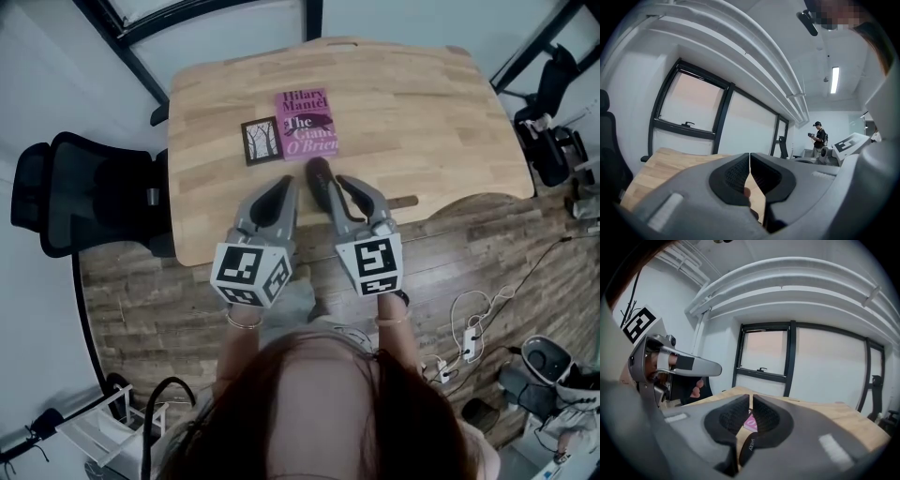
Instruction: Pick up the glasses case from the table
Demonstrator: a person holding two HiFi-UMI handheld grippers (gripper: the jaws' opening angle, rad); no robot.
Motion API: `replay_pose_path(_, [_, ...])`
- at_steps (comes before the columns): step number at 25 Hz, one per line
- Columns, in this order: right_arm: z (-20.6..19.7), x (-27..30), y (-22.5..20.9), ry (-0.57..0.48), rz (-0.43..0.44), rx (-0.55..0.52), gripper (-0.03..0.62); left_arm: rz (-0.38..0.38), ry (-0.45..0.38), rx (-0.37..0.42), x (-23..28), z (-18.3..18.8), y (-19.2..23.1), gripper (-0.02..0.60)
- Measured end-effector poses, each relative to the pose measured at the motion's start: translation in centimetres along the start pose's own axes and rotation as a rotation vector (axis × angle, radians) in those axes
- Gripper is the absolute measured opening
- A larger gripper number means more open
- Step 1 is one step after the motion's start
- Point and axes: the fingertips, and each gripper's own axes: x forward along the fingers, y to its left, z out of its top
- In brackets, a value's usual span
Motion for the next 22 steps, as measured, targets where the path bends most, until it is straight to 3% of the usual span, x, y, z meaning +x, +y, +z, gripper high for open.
replay_pose_path(17, [-3.9,5.1,-0.6,0.129,0.022,0.021,0.06,-0.024,0.031,-0.021,4.0,-0.6,3.8,0.011])
replay_pose_path(22, [-5.3,6.3,-0.9,0.165,0.031,0.024,0.102,-0.024,0.043,-0.028,5.0,-1.1,4.4,0.011])
